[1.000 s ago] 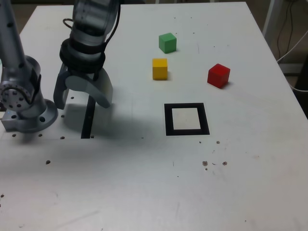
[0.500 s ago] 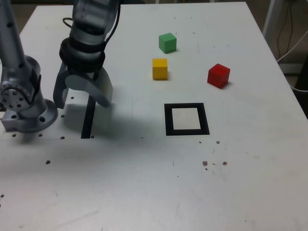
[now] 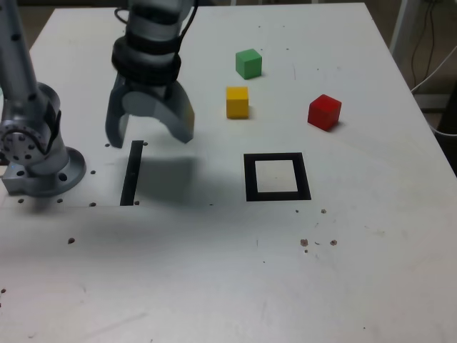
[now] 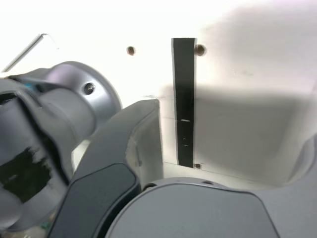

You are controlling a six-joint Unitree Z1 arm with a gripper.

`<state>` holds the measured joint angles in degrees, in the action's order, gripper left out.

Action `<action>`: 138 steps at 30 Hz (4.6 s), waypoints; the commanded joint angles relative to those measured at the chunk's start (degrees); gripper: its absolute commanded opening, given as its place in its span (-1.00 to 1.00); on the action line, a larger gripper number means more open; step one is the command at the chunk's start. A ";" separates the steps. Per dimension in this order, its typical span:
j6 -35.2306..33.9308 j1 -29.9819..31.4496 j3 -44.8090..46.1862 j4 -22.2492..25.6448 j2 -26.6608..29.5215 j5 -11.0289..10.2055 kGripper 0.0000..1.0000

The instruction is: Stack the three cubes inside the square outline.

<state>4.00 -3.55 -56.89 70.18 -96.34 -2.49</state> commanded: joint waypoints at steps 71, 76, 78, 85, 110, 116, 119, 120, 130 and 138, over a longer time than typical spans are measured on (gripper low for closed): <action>17.29 -10.07 -76.73 23.53 -42.74 -3.08 0.99; 23.71 -10.06 -76.05 23.39 -42.83 -3.34 0.99; 28.19 -9.99 -75.98 23.14 -42.96 -3.52 0.99; 42.08 -9.72 -75.92 21.13 -43.56 -4.05 0.99; 46.38 -8.66 -75.82 18.71 -47.19 -6.90 0.88; 45.18 -8.63 -75.93 18.88 -47.65 -7.64 0.70; 44.22 -8.58 -75.90 18.88 -47.70 -8.42 0.47; 43.92 -8.55 -75.90 18.82 -47.71 -8.67 0.36; 43.03 -8.24 -75.65 18.59 -47.71 -9.41 -0.12; 42.66 -8.22 -75.51 18.70 -47.71 -9.46 -0.12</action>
<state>46.81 -11.89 -132.55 88.57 -143.75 -11.84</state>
